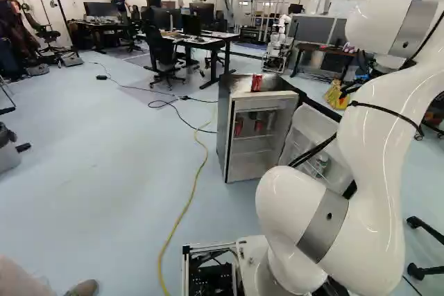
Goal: Grab a drink from the fridge
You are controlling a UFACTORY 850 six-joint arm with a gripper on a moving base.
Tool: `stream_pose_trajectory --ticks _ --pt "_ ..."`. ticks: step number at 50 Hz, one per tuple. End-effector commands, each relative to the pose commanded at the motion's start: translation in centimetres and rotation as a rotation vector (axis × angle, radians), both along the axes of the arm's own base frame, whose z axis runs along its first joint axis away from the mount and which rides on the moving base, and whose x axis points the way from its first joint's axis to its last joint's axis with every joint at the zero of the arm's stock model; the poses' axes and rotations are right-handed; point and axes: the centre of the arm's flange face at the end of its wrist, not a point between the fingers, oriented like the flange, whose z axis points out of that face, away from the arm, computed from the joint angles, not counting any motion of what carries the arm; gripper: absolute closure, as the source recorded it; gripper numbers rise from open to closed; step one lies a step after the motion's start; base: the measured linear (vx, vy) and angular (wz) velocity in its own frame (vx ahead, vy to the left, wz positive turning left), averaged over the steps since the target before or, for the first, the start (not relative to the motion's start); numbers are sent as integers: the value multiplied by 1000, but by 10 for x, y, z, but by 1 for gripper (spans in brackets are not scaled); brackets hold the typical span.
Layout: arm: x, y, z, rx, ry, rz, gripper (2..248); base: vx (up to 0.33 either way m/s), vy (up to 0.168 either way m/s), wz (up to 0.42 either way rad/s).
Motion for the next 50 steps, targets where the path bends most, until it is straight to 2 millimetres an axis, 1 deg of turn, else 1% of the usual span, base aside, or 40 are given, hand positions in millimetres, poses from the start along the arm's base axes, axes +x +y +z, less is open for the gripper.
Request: stream_pose_trajectory --ticks 18,26,33,50 --pt "5 -31 -28 59 -12 -46 3 0 0 0" --pt "4 -44 -32 53 -18 -58 3 0 0 0" --pt "3 -47 -32 51 -20 -61 3 0 0 0" --pt "0 -48 -33 53 -19 -66 3 0 0 0"
